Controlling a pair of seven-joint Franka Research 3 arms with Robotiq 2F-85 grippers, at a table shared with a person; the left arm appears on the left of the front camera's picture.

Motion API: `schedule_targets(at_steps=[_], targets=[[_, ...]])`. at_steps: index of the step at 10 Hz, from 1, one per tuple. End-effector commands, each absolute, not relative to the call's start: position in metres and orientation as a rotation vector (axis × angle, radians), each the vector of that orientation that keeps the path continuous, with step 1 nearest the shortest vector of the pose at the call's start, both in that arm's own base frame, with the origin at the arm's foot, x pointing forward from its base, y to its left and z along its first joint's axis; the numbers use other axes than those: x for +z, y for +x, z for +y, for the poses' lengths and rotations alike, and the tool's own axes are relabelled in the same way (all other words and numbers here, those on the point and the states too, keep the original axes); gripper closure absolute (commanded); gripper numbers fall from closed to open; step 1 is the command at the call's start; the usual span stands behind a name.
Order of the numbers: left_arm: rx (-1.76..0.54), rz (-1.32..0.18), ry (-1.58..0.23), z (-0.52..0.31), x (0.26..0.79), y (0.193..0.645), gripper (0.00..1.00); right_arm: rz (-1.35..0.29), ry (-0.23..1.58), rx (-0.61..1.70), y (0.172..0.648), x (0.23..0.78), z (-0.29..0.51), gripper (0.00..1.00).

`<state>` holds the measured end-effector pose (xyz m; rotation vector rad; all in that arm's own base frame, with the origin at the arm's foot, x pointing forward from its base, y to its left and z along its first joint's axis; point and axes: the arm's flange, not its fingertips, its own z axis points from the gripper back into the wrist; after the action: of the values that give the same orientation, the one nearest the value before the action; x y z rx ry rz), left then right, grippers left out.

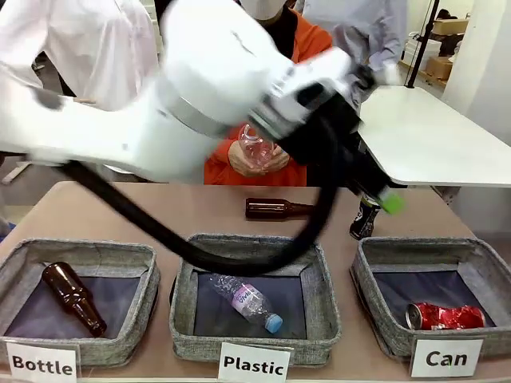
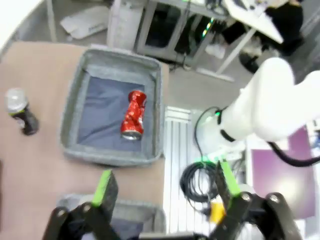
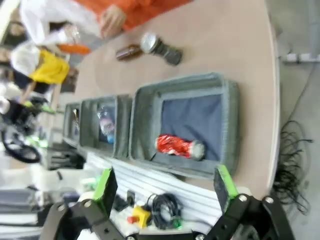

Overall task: Sort the can waste into the basket.
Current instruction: Pick up the can waste from the table and place it in the right Fabric basket.

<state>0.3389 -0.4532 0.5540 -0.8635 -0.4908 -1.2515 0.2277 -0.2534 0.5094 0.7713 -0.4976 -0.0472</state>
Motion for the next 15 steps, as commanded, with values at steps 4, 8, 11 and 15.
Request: schedule_targets(at_steps=[4,8,11,15], targets=[[-0.804,-0.627,-0.896,-0.169,0.583,0.306,0.0,-0.352,0.852,0.017,0.241,0.499,-0.121,0.0],[-0.21,-0.595,-0.977,0.033,0.516,0.274,0.0,-0.309,0.914,-0.151,0.255,0.486,-0.073,0.0],[-0.06,-0.525,-1.016,0.078,0.46,0.269,0.0,-0.297,0.942,-0.234,0.267,0.486,-0.07,0.0],[-0.032,-0.522,-1.009,0.114,0.486,0.298,0.0,-0.291,0.916,-0.18,0.278,0.506,-0.093,0.0]])
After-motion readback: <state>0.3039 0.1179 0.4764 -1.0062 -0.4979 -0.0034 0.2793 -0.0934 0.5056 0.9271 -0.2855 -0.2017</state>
